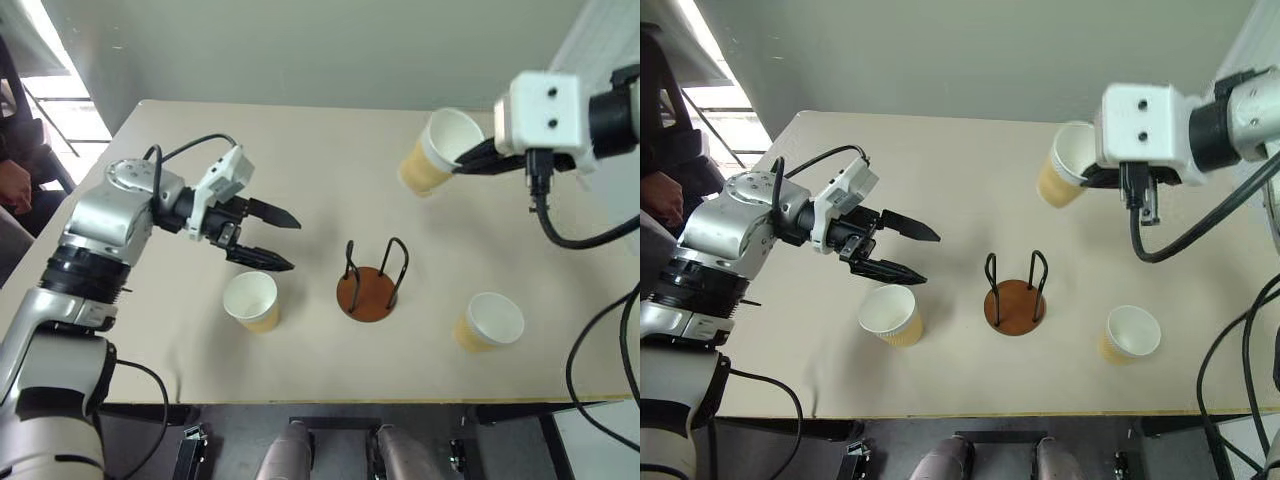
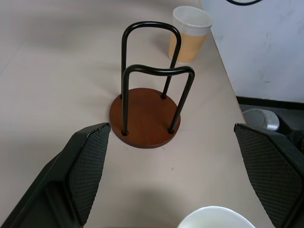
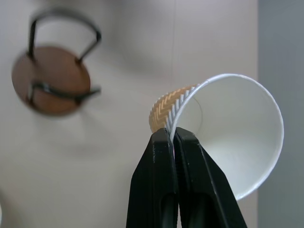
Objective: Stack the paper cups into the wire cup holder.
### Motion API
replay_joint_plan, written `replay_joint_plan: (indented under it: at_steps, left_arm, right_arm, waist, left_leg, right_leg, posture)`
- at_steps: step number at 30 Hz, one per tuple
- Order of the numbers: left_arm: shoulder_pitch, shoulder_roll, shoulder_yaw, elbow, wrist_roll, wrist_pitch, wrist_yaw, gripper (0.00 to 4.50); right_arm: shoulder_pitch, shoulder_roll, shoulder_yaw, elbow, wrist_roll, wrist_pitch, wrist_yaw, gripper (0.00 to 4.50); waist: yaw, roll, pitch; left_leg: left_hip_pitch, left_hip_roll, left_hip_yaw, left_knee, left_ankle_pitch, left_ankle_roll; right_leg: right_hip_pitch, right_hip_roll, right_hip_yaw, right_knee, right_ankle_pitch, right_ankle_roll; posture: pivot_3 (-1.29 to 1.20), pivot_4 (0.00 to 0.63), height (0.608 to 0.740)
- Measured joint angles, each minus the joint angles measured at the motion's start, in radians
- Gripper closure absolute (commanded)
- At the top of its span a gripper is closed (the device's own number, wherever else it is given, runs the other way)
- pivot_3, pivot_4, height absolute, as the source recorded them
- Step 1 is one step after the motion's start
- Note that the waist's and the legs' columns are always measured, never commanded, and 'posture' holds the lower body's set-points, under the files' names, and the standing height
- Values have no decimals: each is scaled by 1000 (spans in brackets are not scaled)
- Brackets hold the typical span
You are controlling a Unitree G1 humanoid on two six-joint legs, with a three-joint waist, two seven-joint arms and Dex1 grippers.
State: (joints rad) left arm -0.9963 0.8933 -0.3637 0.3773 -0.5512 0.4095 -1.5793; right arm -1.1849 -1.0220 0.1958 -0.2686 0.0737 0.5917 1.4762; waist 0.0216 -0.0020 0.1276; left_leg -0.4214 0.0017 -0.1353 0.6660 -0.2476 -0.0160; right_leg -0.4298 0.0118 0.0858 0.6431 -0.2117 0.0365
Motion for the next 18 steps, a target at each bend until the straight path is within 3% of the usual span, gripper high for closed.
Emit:
replay_joint_plan:
  at_steps: [8,18]
  left_arm:
    - [-68,-26,-86,77,-12,-50,0,0]
    - [-98,-40,-122,120,-52,-88,0,0]
  right_arm:
    - [-48,36,23,-182,134,286,-19,4453]
    - [27,26,66,-239,178,314,-62,4453]
  waist:
    - [1,0,0]
    - [2,0,0]
  left_leg:
    - [-1,0,0,0,1,-2]
    - [-2,0,0,1,3,-3]
  right_leg:
    - [-1,0,0,0,0,0]
    - [-3,0,0,1,-1,1]
  posture:
    - [0,150,740]
    - [0,150,740]
